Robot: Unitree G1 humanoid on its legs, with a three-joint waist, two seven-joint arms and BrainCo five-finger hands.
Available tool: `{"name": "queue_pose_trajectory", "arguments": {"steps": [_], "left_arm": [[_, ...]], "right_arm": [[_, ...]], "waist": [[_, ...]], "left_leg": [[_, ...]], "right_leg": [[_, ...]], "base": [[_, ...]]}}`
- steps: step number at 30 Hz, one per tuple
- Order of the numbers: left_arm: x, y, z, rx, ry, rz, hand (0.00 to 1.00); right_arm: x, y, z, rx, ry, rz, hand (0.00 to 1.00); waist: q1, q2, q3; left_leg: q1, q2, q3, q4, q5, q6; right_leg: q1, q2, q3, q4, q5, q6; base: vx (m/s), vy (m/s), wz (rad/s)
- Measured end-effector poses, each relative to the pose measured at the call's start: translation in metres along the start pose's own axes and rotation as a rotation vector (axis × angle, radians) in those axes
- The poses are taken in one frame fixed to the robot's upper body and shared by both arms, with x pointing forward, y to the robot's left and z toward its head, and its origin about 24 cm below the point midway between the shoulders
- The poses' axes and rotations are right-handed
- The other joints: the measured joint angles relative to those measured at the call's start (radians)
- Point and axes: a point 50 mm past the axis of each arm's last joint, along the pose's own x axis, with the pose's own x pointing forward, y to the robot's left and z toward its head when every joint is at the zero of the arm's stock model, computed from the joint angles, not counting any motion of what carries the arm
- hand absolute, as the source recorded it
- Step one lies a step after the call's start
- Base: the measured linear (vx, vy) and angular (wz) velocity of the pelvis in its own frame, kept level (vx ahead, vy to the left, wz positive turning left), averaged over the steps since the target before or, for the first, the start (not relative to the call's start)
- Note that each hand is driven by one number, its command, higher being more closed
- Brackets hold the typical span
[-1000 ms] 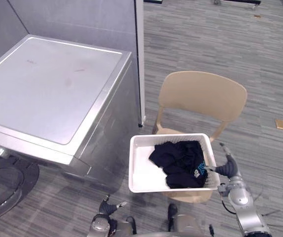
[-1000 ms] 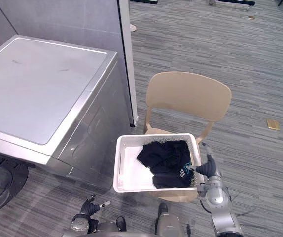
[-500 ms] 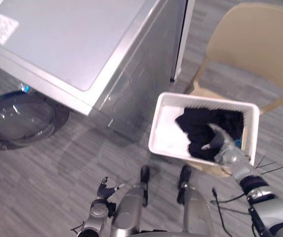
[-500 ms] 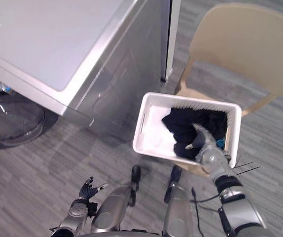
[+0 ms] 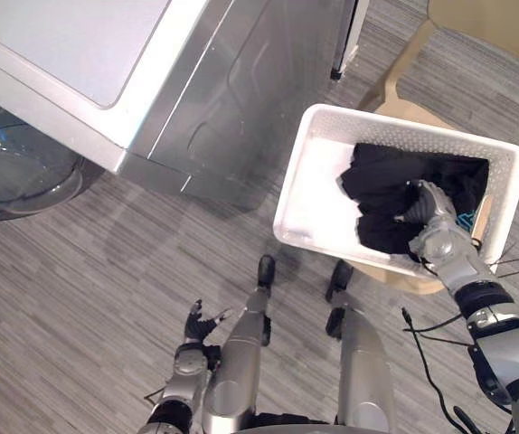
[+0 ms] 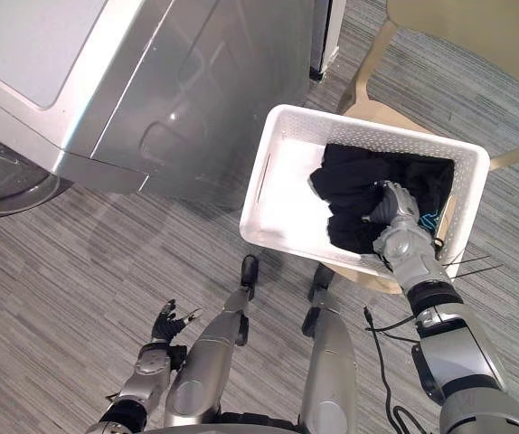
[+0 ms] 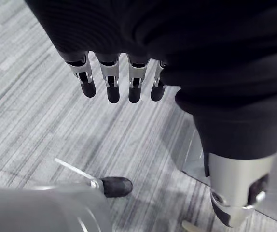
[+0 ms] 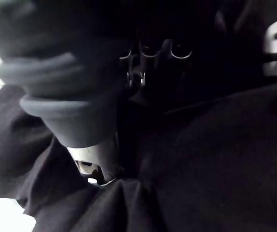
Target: Pick up the laundry basket with both hands and put the clothes into the washing machine.
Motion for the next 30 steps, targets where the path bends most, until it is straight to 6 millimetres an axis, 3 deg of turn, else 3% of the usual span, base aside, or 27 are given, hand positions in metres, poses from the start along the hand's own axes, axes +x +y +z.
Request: {"name": "queue_pose_trajectory", "arguments": {"steps": [5, 11, 14, 20, 24, 28, 30], "left_arm": [[-0.001, -0.003, -0.001, 0.017, 0.000, -0.016, 0.00], [0.000, 0.009, -0.007, 0.046, 0.028, 0.005, 0.00], [-0.002, 0.012, -0.012, 0.053, 0.045, 0.012, 0.00], [-0.008, 0.015, -0.032, 0.069, 0.132, -0.003, 0.00], [-0.016, 0.028, -0.051, 0.025, 0.198, 0.053, 0.00], [-0.031, 0.038, -0.074, 0.016, 0.274, 0.083, 0.00], [-0.032, 0.040, -0.076, 0.009, 0.281, 0.091, 0.00]], "right_arm": [[-0.003, 0.013, 0.010, 0.111, -0.030, 0.031, 1.00], [-0.005, -0.015, 0.017, 0.362, -0.061, -0.105, 1.00], [-0.012, -0.016, 0.013, 0.497, -0.053, -0.149, 1.00], [-0.044, 0.022, 0.011, 0.822, -0.016, -0.130, 1.00], [-0.075, 0.045, 0.027, 1.030, -0.060, -0.086, 1.00], [-0.100, 0.048, 0.049, 1.182, -0.171, -0.058, 1.00], [-0.112, 0.045, 0.055, 1.219, -0.221, -0.068, 1.00]], "waist": [[0.001, -0.002, 0.001], [-0.004, -0.005, 0.001], [-0.007, -0.012, -0.007], [-0.028, -0.046, -0.092], [-0.029, -0.060, -0.180], [-0.027, -0.085, -0.234], [-0.031, -0.086, -0.234]], "left_leg": [[0.071, 0.000, -0.009, -0.008, 0.000, 0.001], [0.141, 0.000, -0.025, -0.047, 0.001, 0.004], [0.158, -0.003, -0.029, -0.047, 0.002, 0.003], [0.206, -0.018, -0.044, -0.047, 0.002, 0.004], [0.269, -0.013, -0.037, -0.047, -0.029, 0.017], [0.317, -0.002, -0.008, -0.035, -0.061, 0.015], [0.326, -0.004, -0.021, -0.010, -0.076, 0.022]], "right_leg": [[0.081, 0.007, -0.002, -0.024, 0.000, 0.000], [0.182, 0.025, -0.009, -0.127, 0.038, 0.013], [0.215, 0.035, -0.013, -0.159, 0.057, 0.010], [0.301, 0.037, -0.025, -0.229, 0.075, 0.024], [0.371, 0.047, -0.015, -0.263, 0.075, 0.027], [0.409, 0.052, 0.019, -0.266, 0.070, 0.034], [0.406, 0.044, 0.025, -0.199, 0.028, 0.049]], "base": [[0.03, -0.032, 0.02], [-0.02, 0.003, 0.03], [0.01, -0.001, 0.01], [0.08, 0.014, 0.05], [0.06, 0.014, -0.09], [0.00, 0.022, -0.22], [-0.01, -0.002, 0.09]]}}
